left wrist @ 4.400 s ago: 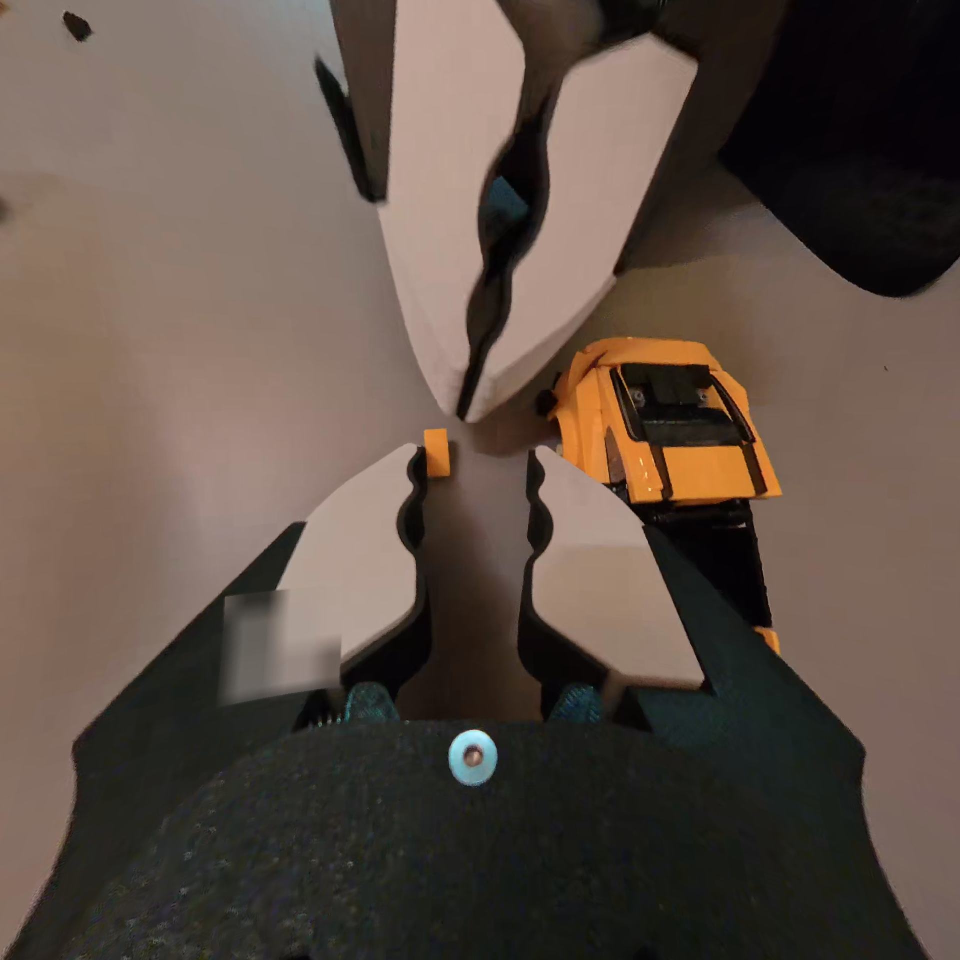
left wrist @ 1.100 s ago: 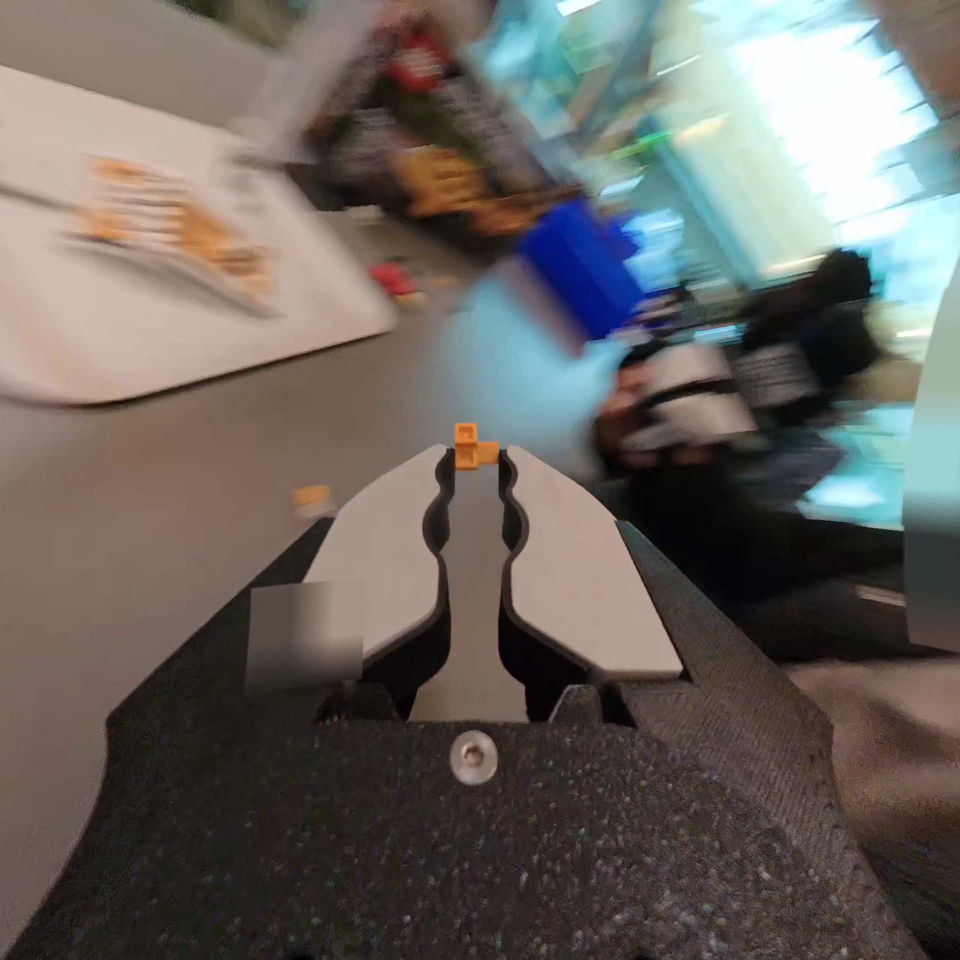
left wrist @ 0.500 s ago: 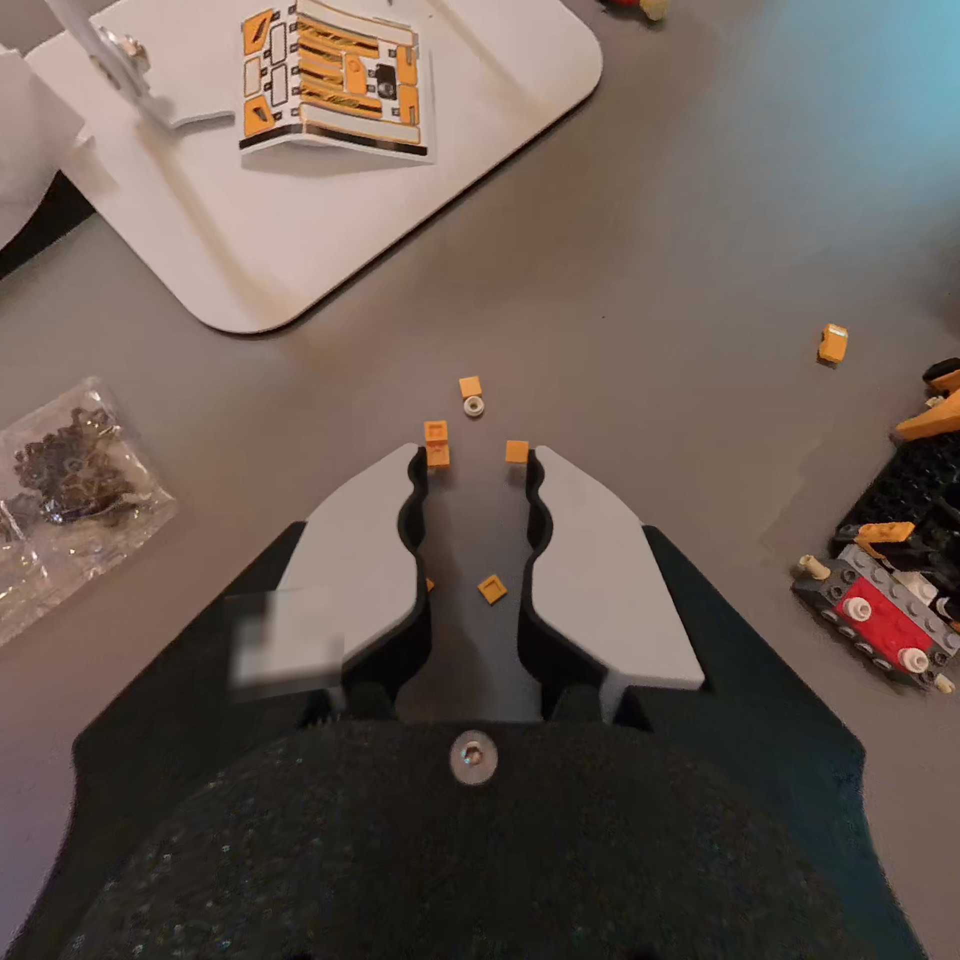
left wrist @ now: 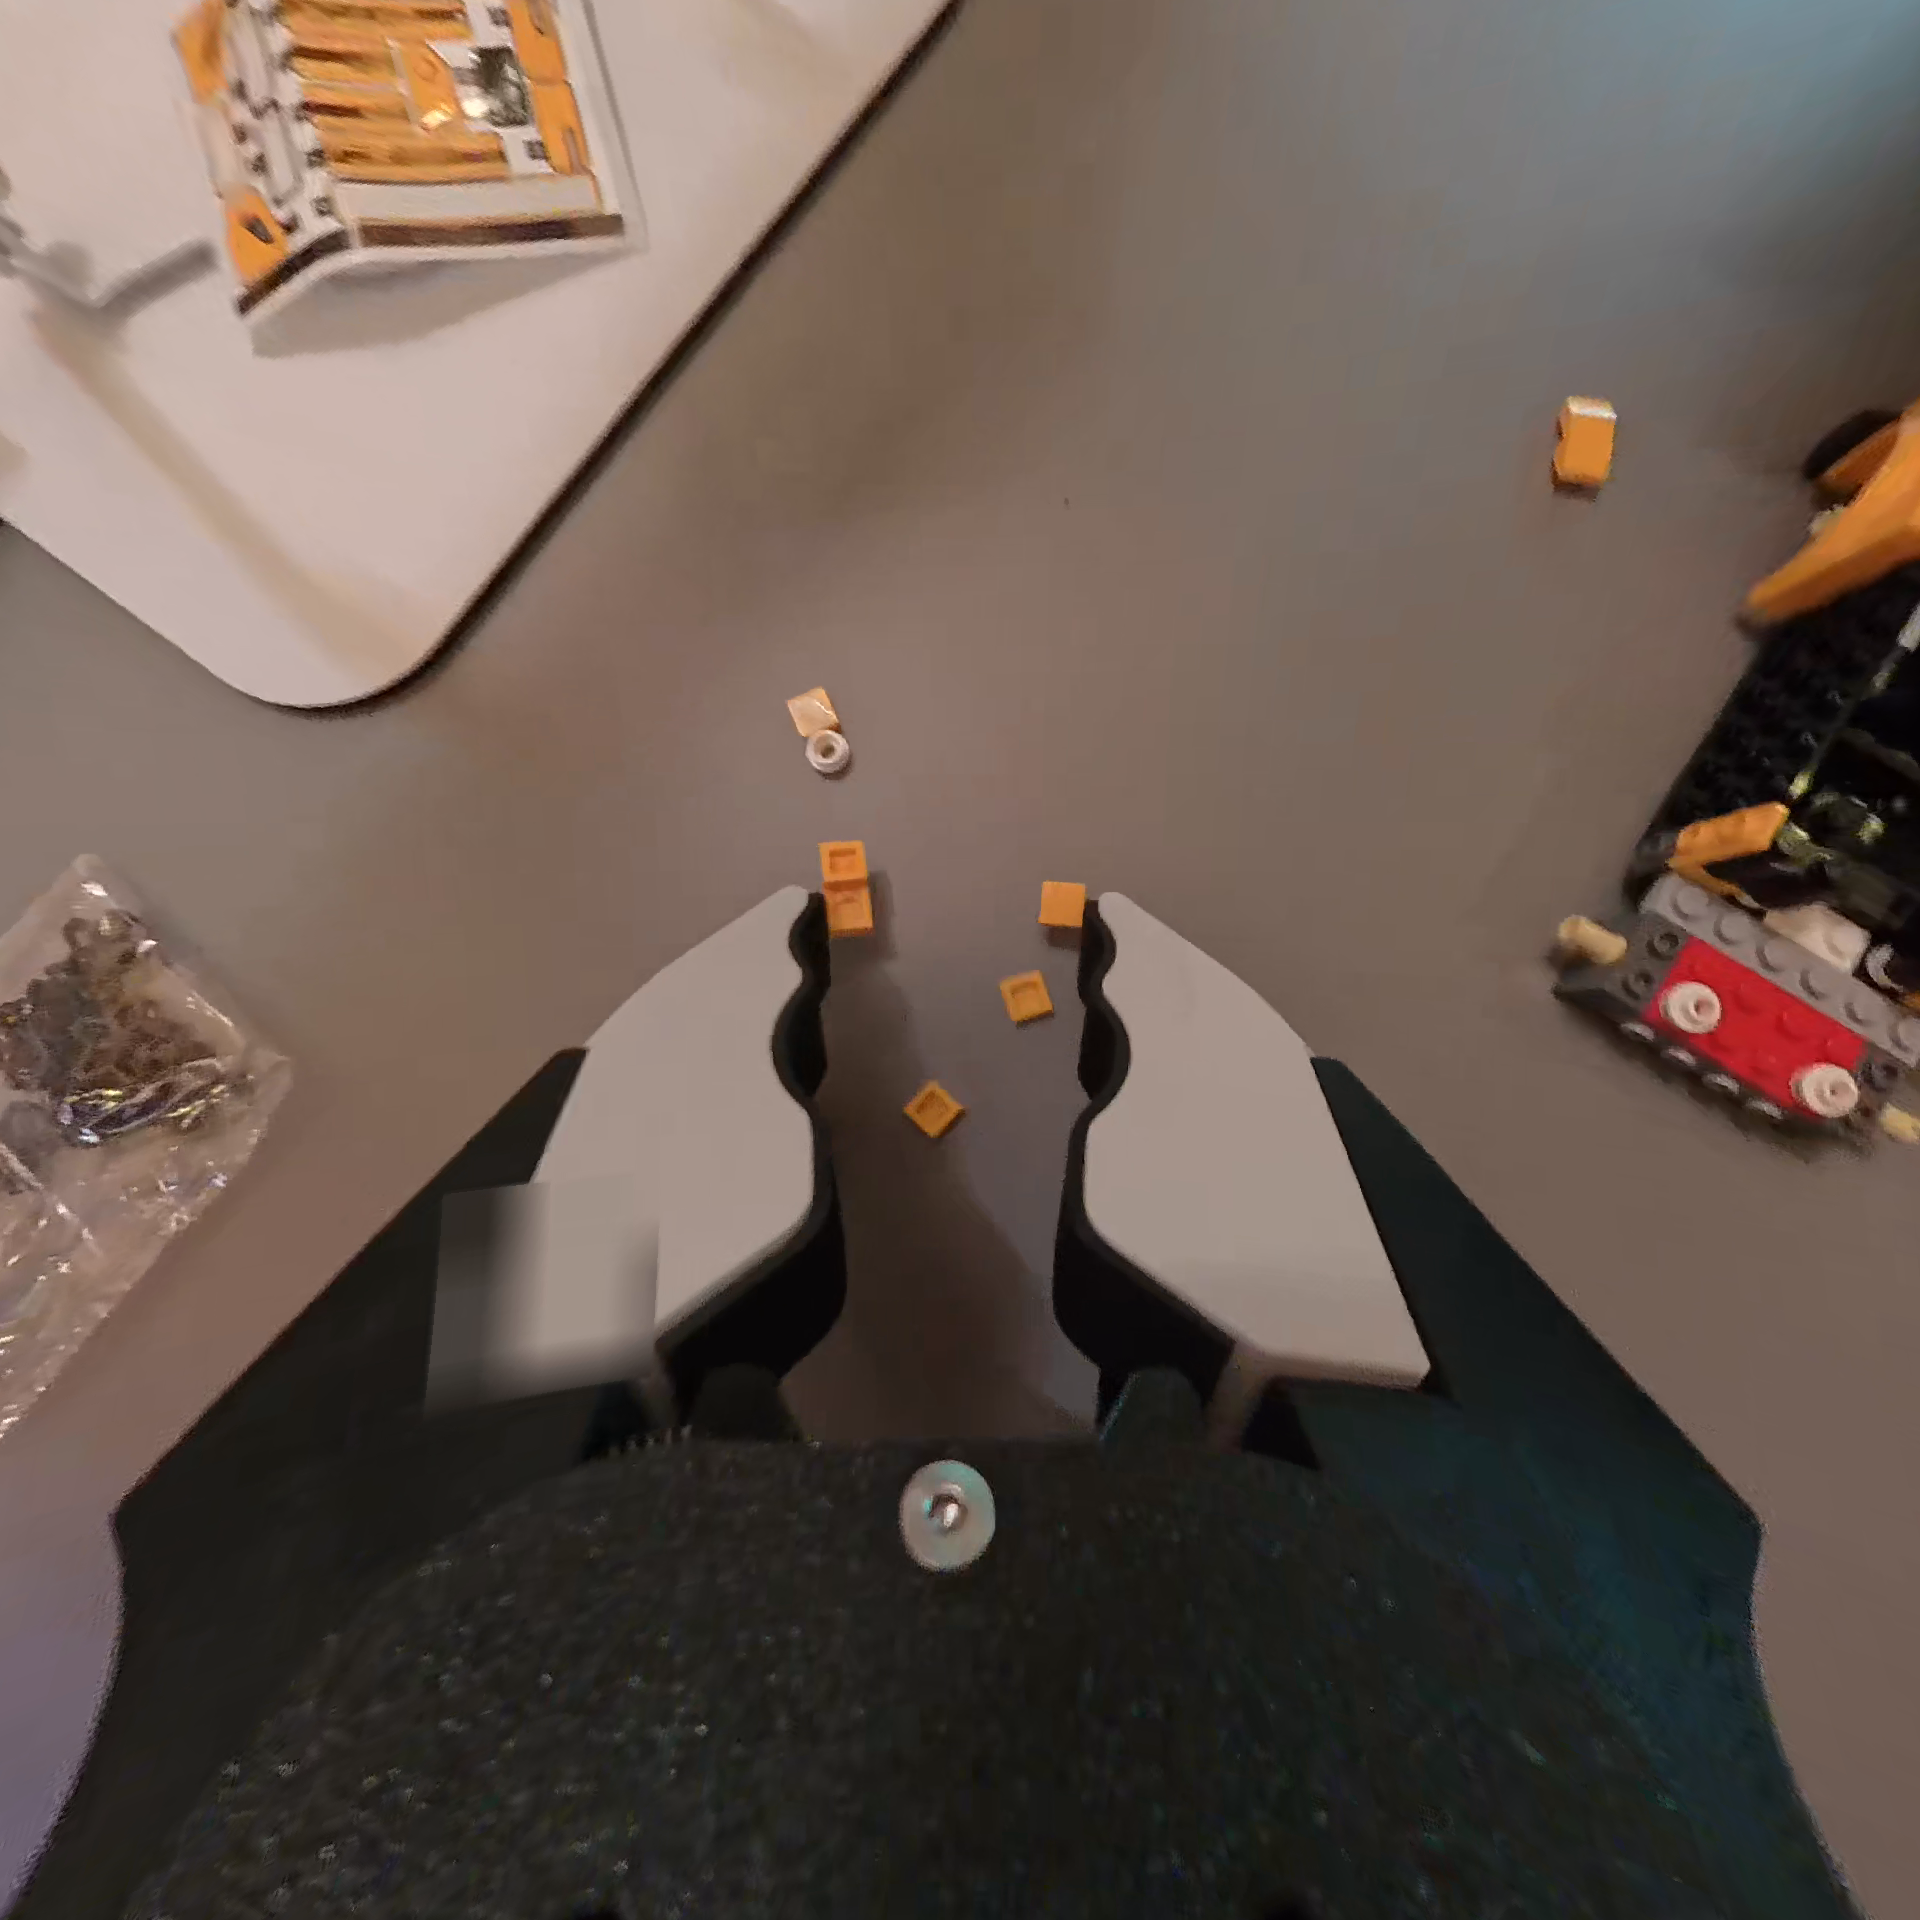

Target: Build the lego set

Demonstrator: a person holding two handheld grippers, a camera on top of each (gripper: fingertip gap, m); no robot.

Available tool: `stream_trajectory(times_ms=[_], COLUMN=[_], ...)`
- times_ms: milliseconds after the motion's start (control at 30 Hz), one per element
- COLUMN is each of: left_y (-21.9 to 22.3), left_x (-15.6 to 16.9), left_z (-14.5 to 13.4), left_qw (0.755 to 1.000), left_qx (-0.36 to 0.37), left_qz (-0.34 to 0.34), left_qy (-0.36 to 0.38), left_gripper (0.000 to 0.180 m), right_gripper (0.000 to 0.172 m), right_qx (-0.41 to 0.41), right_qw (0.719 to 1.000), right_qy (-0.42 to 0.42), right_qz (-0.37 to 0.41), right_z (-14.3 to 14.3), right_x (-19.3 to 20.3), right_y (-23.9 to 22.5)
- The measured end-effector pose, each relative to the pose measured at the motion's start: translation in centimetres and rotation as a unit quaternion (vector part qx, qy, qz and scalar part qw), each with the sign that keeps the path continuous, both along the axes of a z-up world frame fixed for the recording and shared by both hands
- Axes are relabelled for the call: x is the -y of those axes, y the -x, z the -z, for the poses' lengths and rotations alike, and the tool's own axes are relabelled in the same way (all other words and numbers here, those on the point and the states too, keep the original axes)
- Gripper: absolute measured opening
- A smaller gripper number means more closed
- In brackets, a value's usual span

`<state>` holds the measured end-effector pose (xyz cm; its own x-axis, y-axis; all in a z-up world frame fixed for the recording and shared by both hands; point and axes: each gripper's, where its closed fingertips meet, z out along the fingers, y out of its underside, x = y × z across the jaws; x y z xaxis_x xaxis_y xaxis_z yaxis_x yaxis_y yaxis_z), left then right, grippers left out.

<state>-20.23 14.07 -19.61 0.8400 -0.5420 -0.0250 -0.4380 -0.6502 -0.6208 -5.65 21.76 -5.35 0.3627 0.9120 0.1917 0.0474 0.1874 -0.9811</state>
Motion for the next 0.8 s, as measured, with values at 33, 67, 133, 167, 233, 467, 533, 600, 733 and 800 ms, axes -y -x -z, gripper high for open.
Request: stream_trajectory(times_ms=[33,67,133,167,233,467,533,600,733,800], left_y=[-0.2,-0.6,-1.5,-1.7,-2.1,-2.3,-2.1,-1.9,-1.5,-0.8], left_x=[0.2,0.4,0.5,0.5,0.6,0.1,0.0,-0.1,-0.2,-0.5], left_z=[-0.1,-0.4,-1.2,-1.4,-1.5,-2.0,-2.4,-2.7,-3.1,-3.4], left_qw=[1.0,1.0,0.998,0.998,0.997,0.995,0.994,0.994,0.992,0.993], left_qx=[0.006,0.019,0.038,0.035,0.025,0.0,0.0,-0.001,0.002,-0.001], left_qz=[0.008,0.017,0.042,0.051,0.068,0.074,0.072,0.068,0.07,0.053], left_qy=[0.003,0.001,-0.017,-0.025,-0.035,-0.067,-0.079,-0.088,-0.103,-0.109], left_gripper=[0.047,0.047,0.048,0.048,0.047,0.038,0.034,0.031,0.024,0.023], right_gripper=[0.0,0.0,0.0,0.0,0.0,0.0,0.0,0.0,0.0,0.0], right_qx=[0.003,0.008,0.026,0.037,0.08,0.258,0.275,0.294,0.329,0.316], right_qw=[1.0,1.0,0.998,0.997,0.99,0.944,0.937,0.927,0.92,0.924], right_qy=[0.003,0.008,0.023,0.032,0.041,0.006,0.007,0.025,0.014,0.017], right_qz=[-0.005,-0.015,-0.048,-0.067,-0.108,-0.204,-0.213,-0.233,-0.211,-0.213], right_z=[0.1,0.3,1.1,1.6,3.3,8.7,9.5,10.4,11.9,11.7], right_x=[0.1,0.3,1.3,2.1,3.7,6.5,6.4,6.7,5.7,5.6], right_y=[0.1,0.3,1.1,1.7,3.8,11.8,13.5,14.5,14.5,14.1])
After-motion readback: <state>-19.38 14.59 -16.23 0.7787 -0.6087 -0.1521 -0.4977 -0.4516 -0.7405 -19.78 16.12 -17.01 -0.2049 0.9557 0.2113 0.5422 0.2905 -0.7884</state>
